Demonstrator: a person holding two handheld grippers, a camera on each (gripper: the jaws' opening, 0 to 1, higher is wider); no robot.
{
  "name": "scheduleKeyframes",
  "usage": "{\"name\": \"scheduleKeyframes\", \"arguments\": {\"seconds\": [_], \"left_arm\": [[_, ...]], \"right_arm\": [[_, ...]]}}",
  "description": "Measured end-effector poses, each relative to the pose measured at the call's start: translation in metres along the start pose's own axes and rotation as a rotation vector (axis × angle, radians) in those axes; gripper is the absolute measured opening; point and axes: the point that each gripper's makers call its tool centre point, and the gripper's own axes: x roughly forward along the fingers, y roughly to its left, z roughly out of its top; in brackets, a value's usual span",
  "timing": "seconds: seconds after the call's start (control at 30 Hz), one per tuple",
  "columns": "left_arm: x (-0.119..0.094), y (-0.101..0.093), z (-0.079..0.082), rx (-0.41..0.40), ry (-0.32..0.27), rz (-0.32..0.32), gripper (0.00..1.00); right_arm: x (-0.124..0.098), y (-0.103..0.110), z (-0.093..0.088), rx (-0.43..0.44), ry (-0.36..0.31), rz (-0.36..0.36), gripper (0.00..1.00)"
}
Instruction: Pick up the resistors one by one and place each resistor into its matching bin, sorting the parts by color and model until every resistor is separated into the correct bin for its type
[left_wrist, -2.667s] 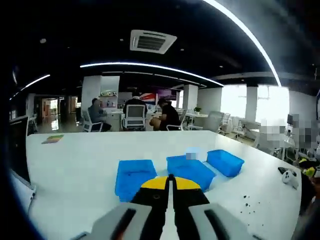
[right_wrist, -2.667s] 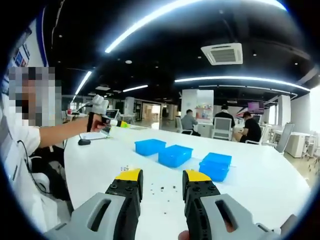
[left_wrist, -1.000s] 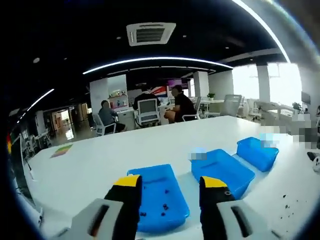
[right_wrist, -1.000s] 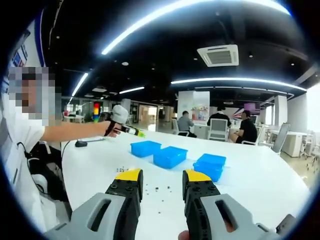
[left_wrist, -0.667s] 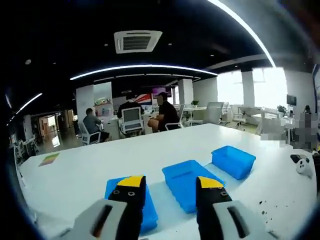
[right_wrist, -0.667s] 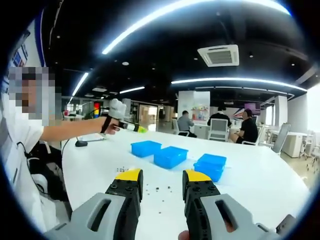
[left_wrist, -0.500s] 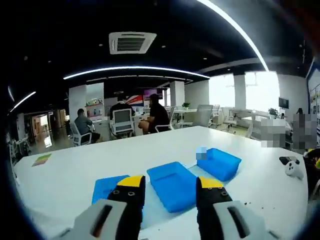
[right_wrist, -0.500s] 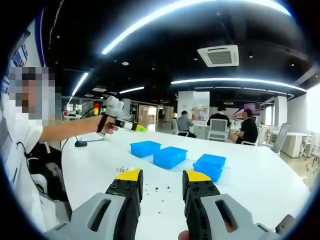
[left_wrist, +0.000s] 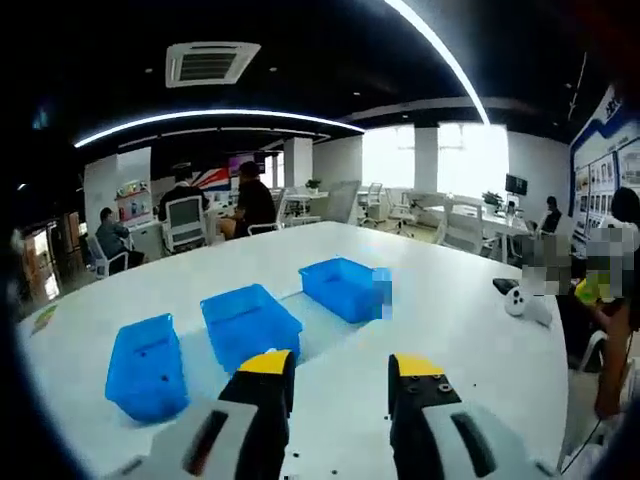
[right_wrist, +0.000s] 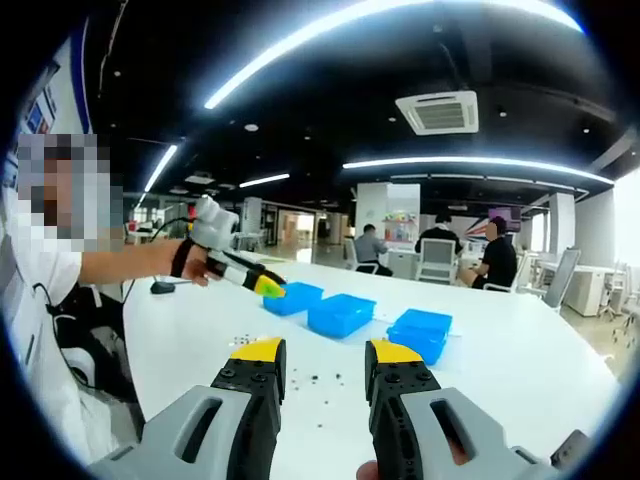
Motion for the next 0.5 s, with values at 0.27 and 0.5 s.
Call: {"name": "scheduleKeyframes", "arguments": {"seconds": [0.27,0.5], "left_arm": [[0.031,-0.023,-0.026,-0.131,0.172,-0.036,0.2],[0.058,-0.047,-0.058,-0.057,0.34,-0.086,0.2]], "right_arm": [[-0.001,-0.001,0.001,0.001,-0.005,-0.001,0.34],[-0.002,-0.001,0.002,0.002,-0.011,0.003,0.34]]}}
